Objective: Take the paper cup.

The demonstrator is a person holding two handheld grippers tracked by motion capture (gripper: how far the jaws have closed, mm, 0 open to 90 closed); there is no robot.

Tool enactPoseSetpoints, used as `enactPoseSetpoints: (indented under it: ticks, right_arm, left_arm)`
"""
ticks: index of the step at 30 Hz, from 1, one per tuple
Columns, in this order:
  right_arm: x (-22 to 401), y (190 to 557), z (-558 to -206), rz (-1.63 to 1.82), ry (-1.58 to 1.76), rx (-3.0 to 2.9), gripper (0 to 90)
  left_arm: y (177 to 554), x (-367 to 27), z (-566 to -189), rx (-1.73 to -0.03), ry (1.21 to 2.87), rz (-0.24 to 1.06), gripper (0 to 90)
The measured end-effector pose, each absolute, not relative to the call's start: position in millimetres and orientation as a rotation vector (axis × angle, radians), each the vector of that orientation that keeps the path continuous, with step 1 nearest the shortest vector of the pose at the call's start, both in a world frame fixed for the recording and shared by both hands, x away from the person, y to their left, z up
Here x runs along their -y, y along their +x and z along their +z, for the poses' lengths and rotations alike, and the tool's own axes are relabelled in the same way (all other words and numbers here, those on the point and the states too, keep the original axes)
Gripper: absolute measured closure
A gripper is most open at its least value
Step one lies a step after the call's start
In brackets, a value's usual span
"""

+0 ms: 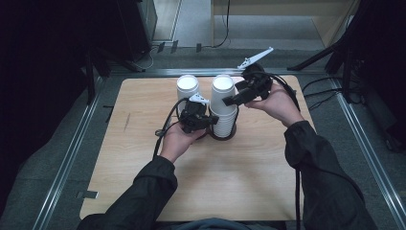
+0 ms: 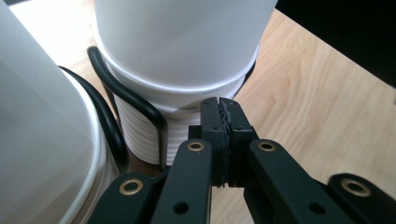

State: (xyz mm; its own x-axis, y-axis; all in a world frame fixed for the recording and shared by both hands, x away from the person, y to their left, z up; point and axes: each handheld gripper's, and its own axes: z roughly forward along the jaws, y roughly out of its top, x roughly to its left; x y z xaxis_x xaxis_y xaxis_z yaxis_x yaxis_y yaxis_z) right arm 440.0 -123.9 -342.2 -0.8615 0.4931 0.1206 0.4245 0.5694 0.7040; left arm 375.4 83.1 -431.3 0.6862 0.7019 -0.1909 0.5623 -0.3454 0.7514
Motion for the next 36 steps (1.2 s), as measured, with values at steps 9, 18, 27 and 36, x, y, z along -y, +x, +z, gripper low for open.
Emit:
enactPoseSetpoints:
  ticks: [9,18,27,36]
  right_arm:
    - [101.2,450.4,-333.6,1.127,0.8,-2.702,15.4]
    - [88.3,453.9,-334.8,1.075,0.803,-2.699,18.6]
    - [83.1,450.4,-329.8,1.013,0.735,-2.681,23.1]
    - [80.5,448.5,-324.4,0.977,0.713,-2.678,24.5]
  left_arm:
    - [367.9,-76.1,-435.8,-1.01,1.999,0.285,89.6]
    - [363.5,-71.1,-438.8,-0.996,2.007,0.339,89.6]
    - [362.8,-71.2,-438.7,-0.988,2.016,0.347,89.5]
    - [363.1,-72.4,-439.1,-0.997,2.002,0.333,87.4]
